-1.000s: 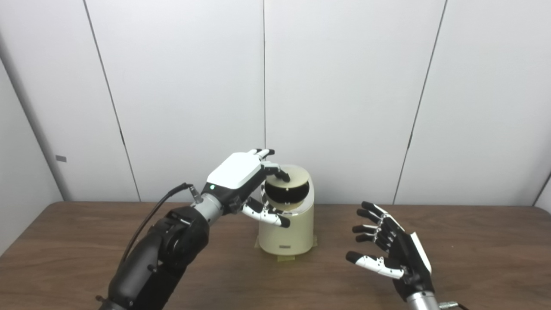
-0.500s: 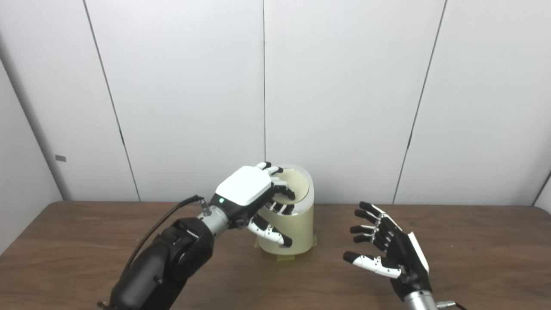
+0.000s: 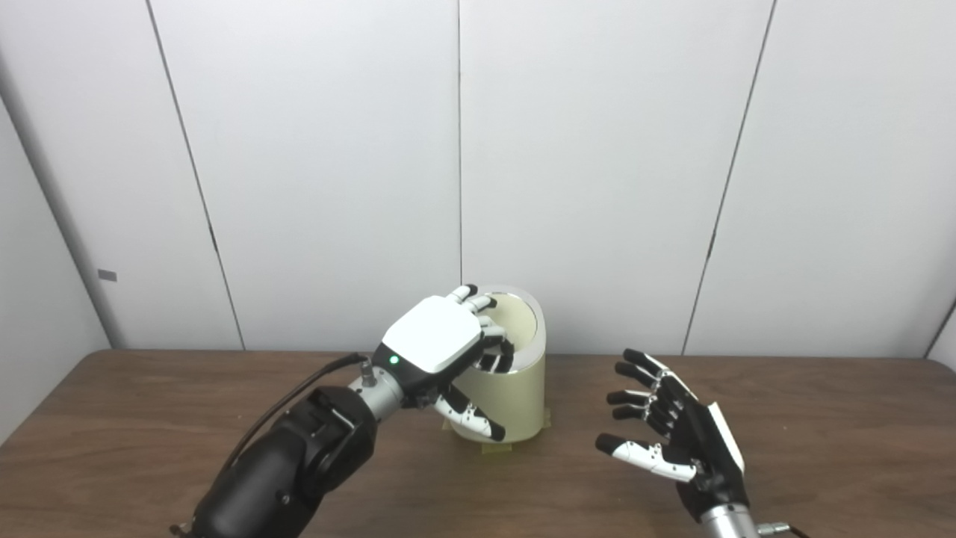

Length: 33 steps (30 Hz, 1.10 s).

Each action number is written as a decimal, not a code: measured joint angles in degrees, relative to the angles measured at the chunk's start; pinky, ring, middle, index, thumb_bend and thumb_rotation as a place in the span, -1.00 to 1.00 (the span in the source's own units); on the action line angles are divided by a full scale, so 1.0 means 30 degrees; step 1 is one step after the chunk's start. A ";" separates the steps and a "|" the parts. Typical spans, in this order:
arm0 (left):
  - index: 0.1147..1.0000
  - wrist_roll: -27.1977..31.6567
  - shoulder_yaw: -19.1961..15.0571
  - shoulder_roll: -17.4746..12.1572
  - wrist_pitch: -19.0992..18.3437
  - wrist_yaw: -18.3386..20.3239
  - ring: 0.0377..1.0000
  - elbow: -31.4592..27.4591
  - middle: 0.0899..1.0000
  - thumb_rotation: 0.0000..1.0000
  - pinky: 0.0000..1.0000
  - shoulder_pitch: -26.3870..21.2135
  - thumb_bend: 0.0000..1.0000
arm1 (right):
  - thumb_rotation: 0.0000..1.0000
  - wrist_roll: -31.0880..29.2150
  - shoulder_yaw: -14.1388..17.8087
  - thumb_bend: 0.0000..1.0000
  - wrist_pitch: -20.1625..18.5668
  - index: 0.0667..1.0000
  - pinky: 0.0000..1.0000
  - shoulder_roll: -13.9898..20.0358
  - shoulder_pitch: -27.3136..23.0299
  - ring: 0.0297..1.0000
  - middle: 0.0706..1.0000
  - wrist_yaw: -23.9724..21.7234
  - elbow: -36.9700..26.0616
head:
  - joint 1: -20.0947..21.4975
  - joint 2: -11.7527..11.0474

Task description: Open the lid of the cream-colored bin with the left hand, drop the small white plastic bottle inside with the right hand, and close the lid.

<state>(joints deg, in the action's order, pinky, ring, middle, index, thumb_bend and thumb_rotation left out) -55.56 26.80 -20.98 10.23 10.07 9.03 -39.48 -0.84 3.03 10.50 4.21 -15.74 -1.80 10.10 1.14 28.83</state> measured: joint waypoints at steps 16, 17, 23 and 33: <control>0.62 0.4659 -0.4449 0.1704 -0.1221 -0.0507 0.87 -0.2591 0.65 -0.04 0.67 0.2620 0.64 | -0.60 -0.0196 0.0076 0.73 -0.0209 0.60 0.16 0.0198 0.0052 0.25 0.56 -0.0047 0.0099 | -0.0176 -0.0088; 0.62 0.5349 -0.5036 0.1905 -0.1278 -0.0711 0.78 -0.2875 0.66 -0.12 0.54 0.2732 0.61 | -0.61 -0.0198 0.0061 0.72 -0.0165 0.60 0.15 0.0185 0.0049 0.25 0.56 -0.0052 0.0129 | -0.0205 -0.0088; 0.69 1.0491 -0.8303 0.3287 -0.1483 -0.2027 0.72 -0.4168 0.62 -0.35 0.63 0.4035 0.53 | -0.61 -0.0196 0.0071 0.70 -0.0121 0.61 0.11 0.0212 0.0065 0.28 0.58 -0.0056 0.0127 | -0.0147 -0.0059; 0.71 1.5901 -1.0543 0.4496 -0.2779 -0.2340 0.58 -0.4117 0.62 -0.26 0.40 0.7845 0.56 | -0.60 -0.0241 0.0039 0.69 -0.0103 0.61 0.14 0.0297 0.0194 0.27 0.57 -0.0141 -0.0024 | -0.0147 0.0117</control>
<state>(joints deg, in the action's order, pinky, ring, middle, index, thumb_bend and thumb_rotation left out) -7.86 -4.83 -7.49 1.89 3.05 -3.32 -15.94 -1.57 3.15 10.19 5.10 -15.16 -2.23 10.03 0.70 29.18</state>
